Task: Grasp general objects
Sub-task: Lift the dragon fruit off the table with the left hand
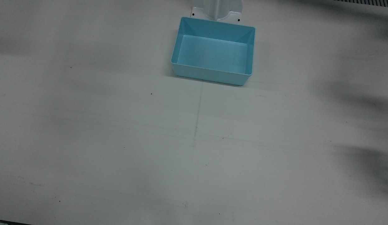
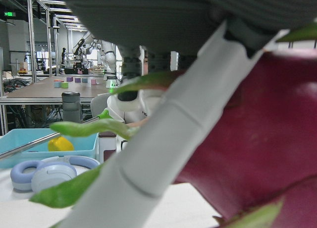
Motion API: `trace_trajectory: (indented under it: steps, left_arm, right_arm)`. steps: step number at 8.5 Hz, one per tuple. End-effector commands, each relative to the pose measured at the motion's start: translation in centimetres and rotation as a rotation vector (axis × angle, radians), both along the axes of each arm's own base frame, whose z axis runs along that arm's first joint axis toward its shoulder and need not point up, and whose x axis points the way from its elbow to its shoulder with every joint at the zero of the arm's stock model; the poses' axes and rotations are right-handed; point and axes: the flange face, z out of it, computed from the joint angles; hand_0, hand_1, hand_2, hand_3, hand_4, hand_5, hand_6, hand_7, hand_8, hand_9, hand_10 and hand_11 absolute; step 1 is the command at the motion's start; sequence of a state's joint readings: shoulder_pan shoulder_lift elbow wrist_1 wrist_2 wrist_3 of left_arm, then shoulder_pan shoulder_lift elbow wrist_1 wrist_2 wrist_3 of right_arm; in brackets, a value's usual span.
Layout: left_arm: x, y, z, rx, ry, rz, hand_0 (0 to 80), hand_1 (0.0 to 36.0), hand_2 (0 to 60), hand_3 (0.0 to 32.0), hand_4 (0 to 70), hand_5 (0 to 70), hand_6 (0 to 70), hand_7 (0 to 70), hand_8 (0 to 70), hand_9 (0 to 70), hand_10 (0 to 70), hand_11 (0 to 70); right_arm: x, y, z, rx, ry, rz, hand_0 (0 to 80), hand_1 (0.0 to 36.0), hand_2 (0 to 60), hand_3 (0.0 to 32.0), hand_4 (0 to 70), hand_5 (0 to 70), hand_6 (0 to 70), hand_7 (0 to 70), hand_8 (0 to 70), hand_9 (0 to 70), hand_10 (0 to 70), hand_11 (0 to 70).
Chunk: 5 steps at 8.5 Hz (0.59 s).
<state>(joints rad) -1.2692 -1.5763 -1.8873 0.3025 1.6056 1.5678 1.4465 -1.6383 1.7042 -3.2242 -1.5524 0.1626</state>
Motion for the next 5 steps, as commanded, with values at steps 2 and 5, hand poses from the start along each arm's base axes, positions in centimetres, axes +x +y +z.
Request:
trace_trajectory:
  steps: [2,5]
  left_arm:
    - [-3.7,1.0,-7.6,0.074,0.189,0.008,80.0,19.2,50.6,0.0,70.0,70.0,70.0,70.0,70.0,70.0,70.0,70.0]
    - [-4.3,2.8,-15.5,0.211,0.429,0.018,62.5,17.3,60.0,0.0,70.0,70.0,70.0,70.0,70.0,70.0,70.0,70.0]
  right_arm:
    - [0.0,0.0,-0.1,0.001,0.0,0.0,0.0,0.0,0.0,0.0,0.0,0.0,0.0,0.0,0.0,0.0,0.0,0.0]
    - [0.1,0.0,-0.1,0.003,0.0,0.002,0.0,0.0,0.0,0.0,0.0,0.0,0.0,0.0,0.0,0.0,0.0,0.0]
